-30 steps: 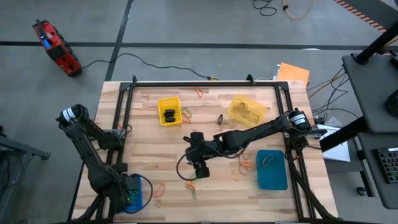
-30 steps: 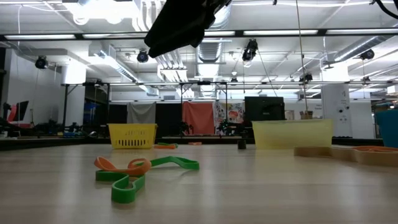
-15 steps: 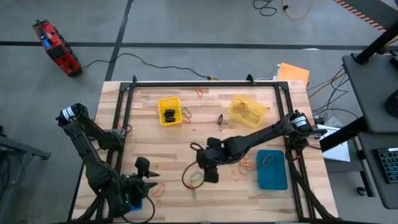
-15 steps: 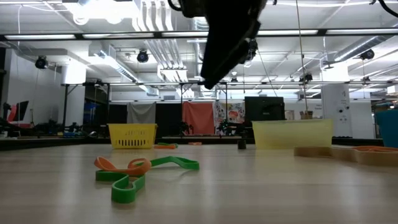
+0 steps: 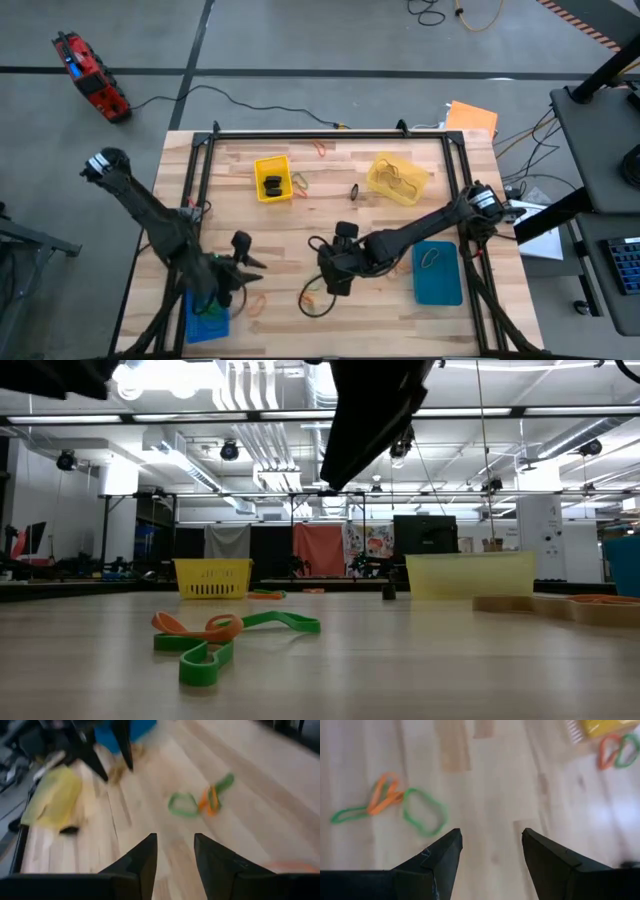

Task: Sort rubber bands into baskets
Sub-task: Put the orange rubber band into the right blue bin

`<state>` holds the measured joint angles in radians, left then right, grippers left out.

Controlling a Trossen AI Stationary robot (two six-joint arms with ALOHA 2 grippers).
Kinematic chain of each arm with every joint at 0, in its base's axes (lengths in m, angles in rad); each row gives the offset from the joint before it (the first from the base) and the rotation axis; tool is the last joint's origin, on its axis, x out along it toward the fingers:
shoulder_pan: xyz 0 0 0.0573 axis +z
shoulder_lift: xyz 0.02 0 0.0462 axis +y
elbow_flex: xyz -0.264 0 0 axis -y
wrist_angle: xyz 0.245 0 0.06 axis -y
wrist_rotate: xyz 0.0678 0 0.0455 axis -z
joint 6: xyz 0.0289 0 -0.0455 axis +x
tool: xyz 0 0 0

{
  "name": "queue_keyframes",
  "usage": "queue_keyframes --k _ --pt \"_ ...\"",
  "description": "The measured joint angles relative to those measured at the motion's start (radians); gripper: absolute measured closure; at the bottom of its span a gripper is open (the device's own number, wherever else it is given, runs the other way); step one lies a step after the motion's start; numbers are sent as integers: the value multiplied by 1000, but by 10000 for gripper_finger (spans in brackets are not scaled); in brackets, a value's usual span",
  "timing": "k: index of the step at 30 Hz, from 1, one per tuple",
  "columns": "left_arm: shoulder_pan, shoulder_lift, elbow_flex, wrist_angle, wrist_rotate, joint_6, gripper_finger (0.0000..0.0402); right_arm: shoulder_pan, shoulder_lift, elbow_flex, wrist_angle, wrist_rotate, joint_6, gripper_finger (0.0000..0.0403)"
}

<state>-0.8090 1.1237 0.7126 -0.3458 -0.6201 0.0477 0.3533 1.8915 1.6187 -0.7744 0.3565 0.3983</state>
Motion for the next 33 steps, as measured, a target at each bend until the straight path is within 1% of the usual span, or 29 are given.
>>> queue_keyframes --k 2,4,8,10,12,14,17,19,23,26,30,33 --pt "59 -59 -54 79 33 57 293 -25 0 4 10 10 -31 200" --pt "123 -103 -93 116 56 98 296 -63 0 7 35 10 -73 200" --pt "228 -159 -141 122 61 154 298 -161 0 10 85 -3 -199 200" --pt "267 -180 -161 123 61 170 298 -223 0 10 123 -46 -261 200" --pt "295 -195 -173 127 56 179 298 -284 0 5 174 -75 -297 200" --pt "313 -204 -180 127 14 172 298 -340 0 -2 226 -76 -310 200" --pt "319 -208 -188 123 -43 130 298 -407 6 -9 296 -76 -279 200" --pt "319 -208 -193 123 -47 109 298 -435 15 -13 311 -76 -246 200" --pt "319 -208 -197 122 -49 49 298 -460 54 -17 296 -77 -180 200" --pt "318 -208 -203 119 -50 13 298 -457 75 -19 294 -77 -185 200" --pt "318 -208 -203 121 -53 4 298 -424 87 -25 272 -77 -208 200" --pt "318 -208 -203 121 -69 25 298 -390 87 -45 258 -77 -213 200"
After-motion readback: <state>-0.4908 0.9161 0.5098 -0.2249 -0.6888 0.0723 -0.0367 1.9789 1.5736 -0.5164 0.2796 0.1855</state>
